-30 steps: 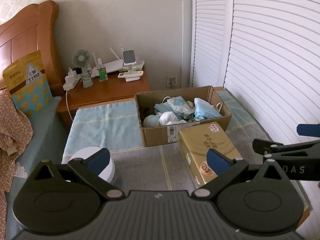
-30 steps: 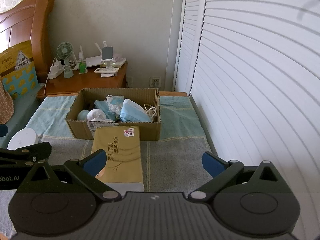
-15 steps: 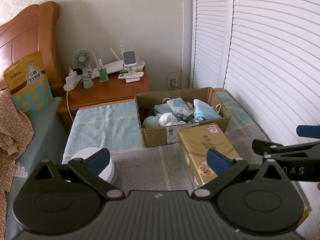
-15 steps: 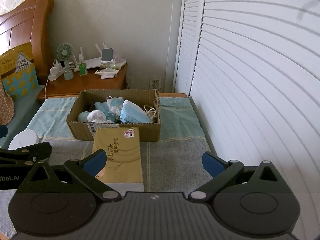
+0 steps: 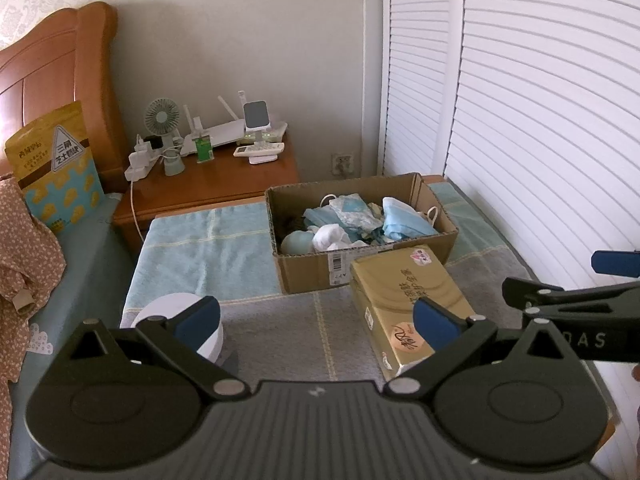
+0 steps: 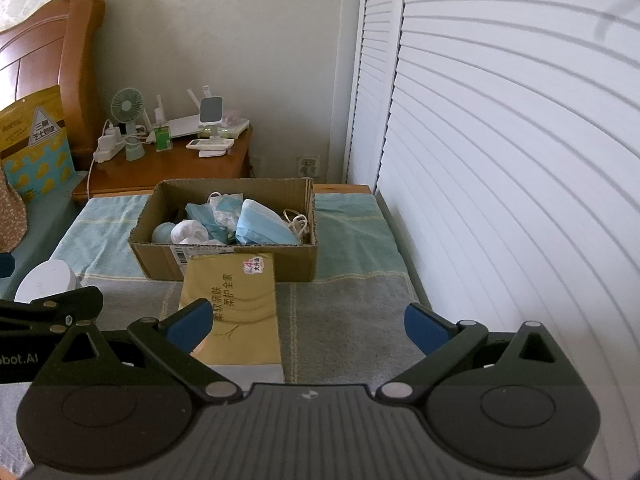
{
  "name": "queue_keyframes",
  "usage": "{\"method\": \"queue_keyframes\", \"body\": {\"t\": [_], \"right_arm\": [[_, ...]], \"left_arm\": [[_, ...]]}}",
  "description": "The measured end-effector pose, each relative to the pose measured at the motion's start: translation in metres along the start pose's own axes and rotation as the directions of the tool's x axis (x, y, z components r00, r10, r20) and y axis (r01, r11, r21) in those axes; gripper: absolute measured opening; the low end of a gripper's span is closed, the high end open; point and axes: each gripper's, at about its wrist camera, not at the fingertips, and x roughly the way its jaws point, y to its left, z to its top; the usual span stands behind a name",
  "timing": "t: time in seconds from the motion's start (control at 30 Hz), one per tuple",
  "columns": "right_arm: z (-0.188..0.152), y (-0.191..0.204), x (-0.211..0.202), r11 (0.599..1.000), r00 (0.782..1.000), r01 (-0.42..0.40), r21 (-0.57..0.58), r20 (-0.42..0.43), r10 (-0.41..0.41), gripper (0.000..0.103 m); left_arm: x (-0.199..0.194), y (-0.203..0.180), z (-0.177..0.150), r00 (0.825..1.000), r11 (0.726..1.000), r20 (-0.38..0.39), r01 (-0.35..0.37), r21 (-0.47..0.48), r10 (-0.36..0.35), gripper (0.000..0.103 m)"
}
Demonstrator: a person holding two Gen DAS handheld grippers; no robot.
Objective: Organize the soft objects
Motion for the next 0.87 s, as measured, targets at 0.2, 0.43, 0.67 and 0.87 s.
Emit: {"method": "queue_keyframes", "body": {"t": [0.2, 0.43, 0.67, 0.87], "right_arm": [[-0.0001, 0.0006, 0.0005, 1.000, 1.000, 0.001, -0.001, -0.002, -0.001, 0.103], [-0.0002, 0.0002, 0.0011, 1.000, 1.000, 0.001, -0.001, -0.002, -0.001, 0.103], [-0.0015, 0.0010, 0.0018, 1.000, 1.000, 0.004, -0.004, -0.005, -0.004, 0.103], [-0.0015, 0.0010, 0.0015, 1.000, 1.000, 0.005, -0.005, -0.004, -0.005, 0.103]], "left_arm": [[0.0004, -0.0011, 0.0002, 1.000, 1.000, -0.005, 0.000, -0.002, 0.000, 0.102], [0.0014, -0.0007, 0.0001, 1.000, 1.000, -0.008, 0.002, -0.005, -0.002, 0.102], [0.0018, -0.0009, -0.0003, 1.000, 1.000, -0.010, 0.004, -0.010, -0.005, 0.102], [0.0018, -0.0005, -0.0002, 1.000, 1.000, -0.011, 0.004, -0.009, -0.004, 0.102]]}}
